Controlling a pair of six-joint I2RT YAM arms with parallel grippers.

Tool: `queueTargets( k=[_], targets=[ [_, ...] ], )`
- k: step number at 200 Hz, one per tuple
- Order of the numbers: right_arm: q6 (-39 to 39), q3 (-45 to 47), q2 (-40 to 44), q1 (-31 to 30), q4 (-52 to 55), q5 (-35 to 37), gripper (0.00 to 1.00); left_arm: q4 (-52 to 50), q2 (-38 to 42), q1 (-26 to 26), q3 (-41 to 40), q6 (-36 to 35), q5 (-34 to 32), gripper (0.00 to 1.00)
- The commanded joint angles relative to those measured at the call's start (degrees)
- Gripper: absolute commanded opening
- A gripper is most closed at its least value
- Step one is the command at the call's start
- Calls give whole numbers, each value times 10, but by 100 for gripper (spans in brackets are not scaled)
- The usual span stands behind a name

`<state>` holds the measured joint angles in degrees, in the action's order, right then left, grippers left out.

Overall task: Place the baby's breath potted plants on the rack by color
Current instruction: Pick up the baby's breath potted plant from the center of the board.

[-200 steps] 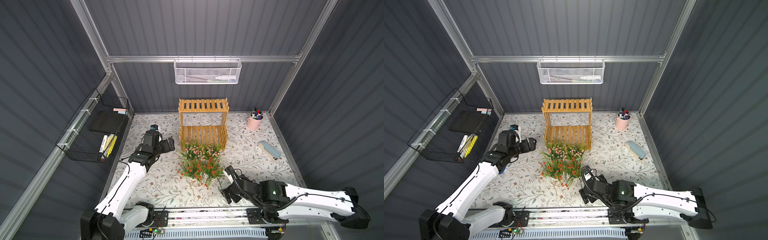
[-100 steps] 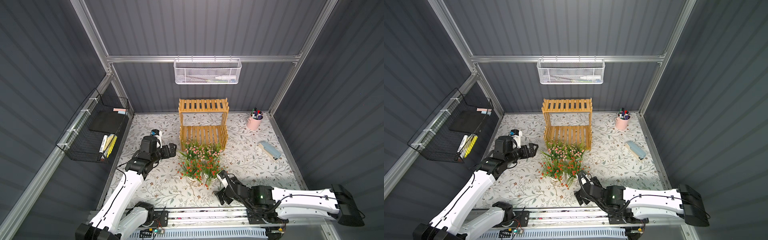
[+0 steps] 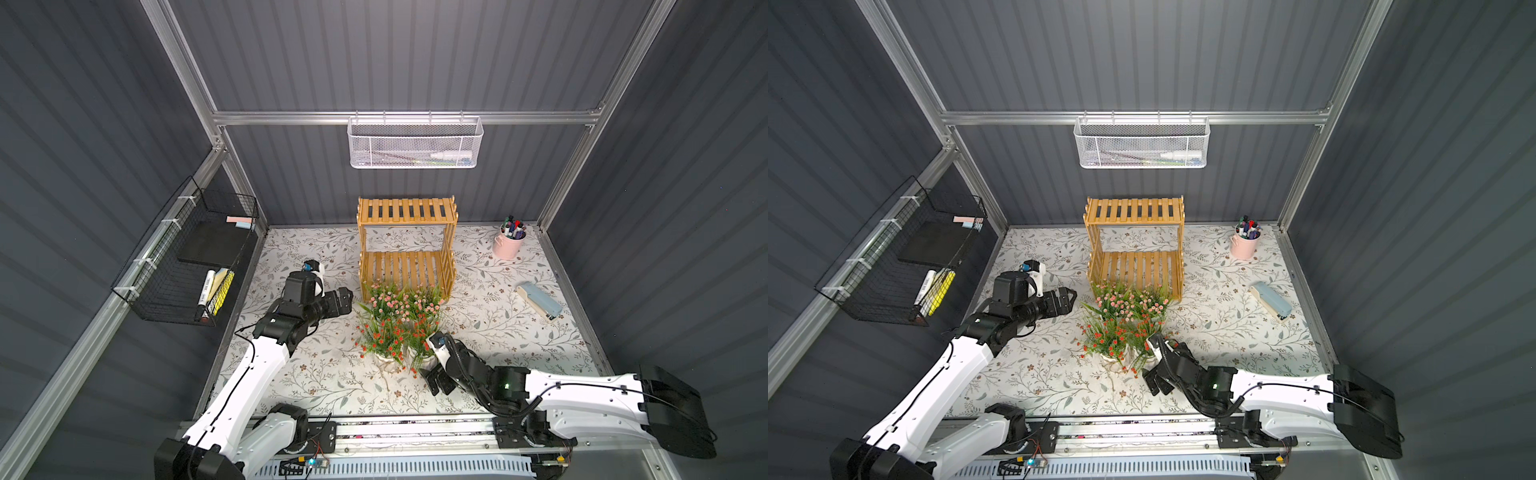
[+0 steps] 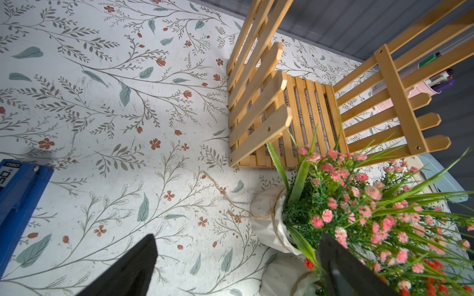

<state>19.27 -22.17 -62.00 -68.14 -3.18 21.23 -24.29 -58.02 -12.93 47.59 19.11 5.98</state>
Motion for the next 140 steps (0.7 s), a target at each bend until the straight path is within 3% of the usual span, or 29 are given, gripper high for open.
queueTargets(
  k=[1, 75, 140],
  targets=[
    [-36, 12, -5, 27, -63, -29, 99, -15, 0, -2, 23, 0, -12, 99],
    [-100, -23, -114, 56, -119, -54, 99, -39, -10, -2, 47, -15, -26, 99],
    [-133, -21, -136, 97, -171, -102, 99, -59, -8, -2, 54, -20, -35, 99]
  ],
)
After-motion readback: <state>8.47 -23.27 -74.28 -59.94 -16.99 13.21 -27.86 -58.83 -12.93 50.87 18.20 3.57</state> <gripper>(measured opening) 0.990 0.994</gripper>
